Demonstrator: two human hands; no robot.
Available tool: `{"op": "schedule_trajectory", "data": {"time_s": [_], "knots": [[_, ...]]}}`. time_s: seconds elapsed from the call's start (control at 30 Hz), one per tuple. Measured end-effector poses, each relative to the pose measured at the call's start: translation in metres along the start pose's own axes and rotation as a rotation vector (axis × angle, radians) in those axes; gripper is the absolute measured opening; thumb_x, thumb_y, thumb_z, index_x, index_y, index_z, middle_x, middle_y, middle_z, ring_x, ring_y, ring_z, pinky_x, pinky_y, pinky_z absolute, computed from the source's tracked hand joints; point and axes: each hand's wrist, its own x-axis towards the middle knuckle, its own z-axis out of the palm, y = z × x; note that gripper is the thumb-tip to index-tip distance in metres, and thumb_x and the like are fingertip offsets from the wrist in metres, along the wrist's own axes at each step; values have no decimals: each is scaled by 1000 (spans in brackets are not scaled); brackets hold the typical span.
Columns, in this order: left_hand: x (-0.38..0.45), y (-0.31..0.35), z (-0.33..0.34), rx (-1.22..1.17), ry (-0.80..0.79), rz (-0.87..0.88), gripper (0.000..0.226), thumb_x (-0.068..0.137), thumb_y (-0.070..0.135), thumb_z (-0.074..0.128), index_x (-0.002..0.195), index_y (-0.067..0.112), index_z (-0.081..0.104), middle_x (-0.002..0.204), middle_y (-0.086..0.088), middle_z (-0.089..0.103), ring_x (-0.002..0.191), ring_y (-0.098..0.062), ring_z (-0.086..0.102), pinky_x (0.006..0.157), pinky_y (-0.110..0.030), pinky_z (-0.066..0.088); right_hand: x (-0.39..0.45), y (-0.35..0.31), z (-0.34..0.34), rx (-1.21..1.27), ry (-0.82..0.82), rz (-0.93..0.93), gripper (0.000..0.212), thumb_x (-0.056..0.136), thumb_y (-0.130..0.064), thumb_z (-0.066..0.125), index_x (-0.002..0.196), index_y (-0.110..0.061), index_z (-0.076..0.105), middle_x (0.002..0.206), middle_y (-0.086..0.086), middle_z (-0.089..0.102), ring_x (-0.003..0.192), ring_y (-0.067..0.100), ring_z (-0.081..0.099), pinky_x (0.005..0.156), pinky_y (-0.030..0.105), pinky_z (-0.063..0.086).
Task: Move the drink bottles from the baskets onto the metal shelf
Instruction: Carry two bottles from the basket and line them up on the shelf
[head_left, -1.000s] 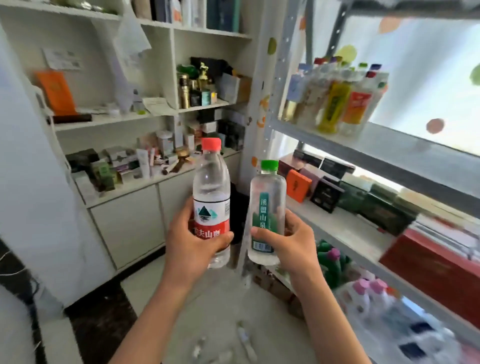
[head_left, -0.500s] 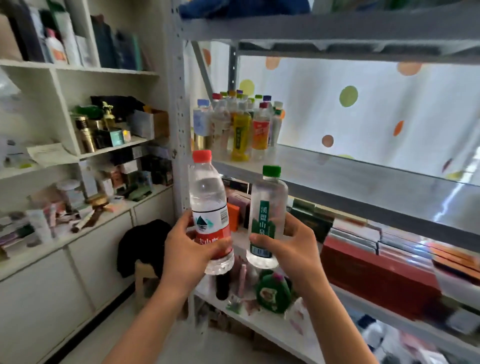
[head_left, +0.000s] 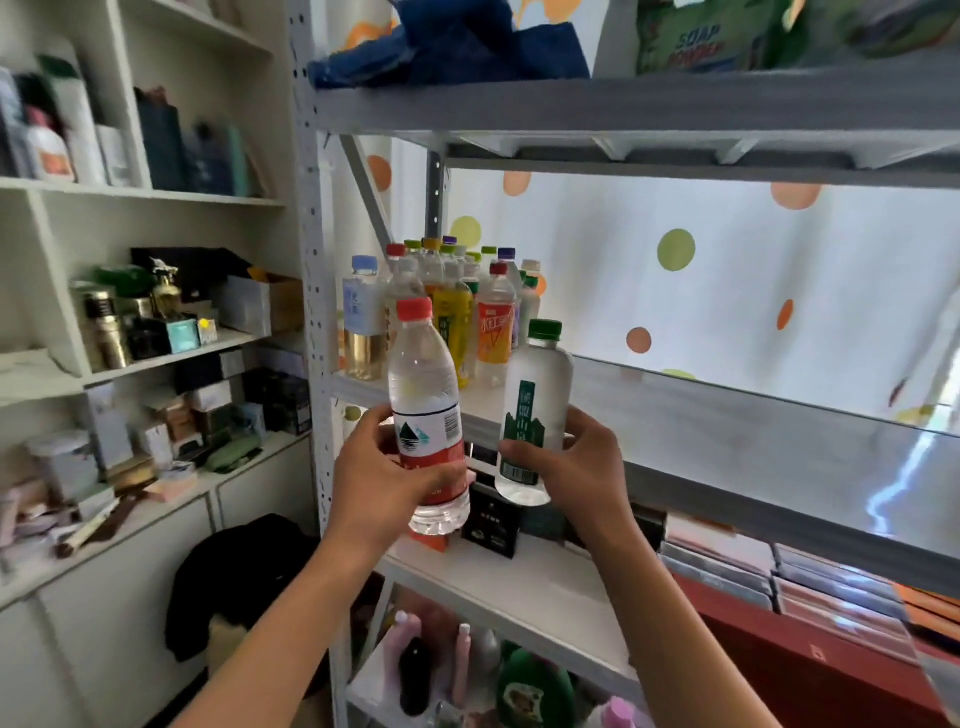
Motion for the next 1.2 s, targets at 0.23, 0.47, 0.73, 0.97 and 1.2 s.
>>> {"op": "schedule_trajectory", "data": {"time_s": [0.23, 0.47, 0.73, 0.97, 1.2], "knots": [[58, -14, 35, 66, 161, -8, 79, 51, 16, 94, 115, 28, 50, 102, 19, 58, 97, -3, 59, 71, -16, 47, 105, 15, 34, -146, -6, -51, 64, 59, -45, 90, 116, -27, 67, 91, -10, 67, 85, 14, 66, 73, 31, 54], [98, -15, 42, 85, 264, -11, 79, 52, 12, 93, 117, 27, 50, 101, 19, 57, 92, 3, 57, 67, -12, 42, 179, 28, 72, -253, -40, -50, 63, 63, -51, 85, 117, -25, 66, 101, -4, 73, 84, 16, 65, 64, 26, 45], [129, -18, 52, 145, 278, 4, 73, 54, 18, 93, 113, 30, 51, 98, 20, 59, 90, 4, 57, 67, -13, 43, 209, 38, 103, -358, -21, -90, 72, 69, -49, 84, 127, -18, 54, 115, 2, 66, 100, 25, 66, 79, 38, 55], [141, -20, 67, 155, 239, 2, 77, 53, 24, 93, 120, 25, 55, 109, 10, 65, 99, -7, 62, 78, -24, 51, 213, 39, 104, -357, -106, -75, 79, 71, -46, 83, 134, -15, 47, 123, 4, 58, 111, 27, 61, 90, 42, 55], [139, -6, 101, 167, 121, 51, 75, 54, 24, 93, 117, 32, 52, 103, 22, 60, 95, 2, 59, 74, -16, 47, 208, 53, 42, -414, -190, -137, 66, 80, -28, 71, 140, -19, 47, 132, 6, 57, 123, 26, 49, 101, 37, 42]]}}
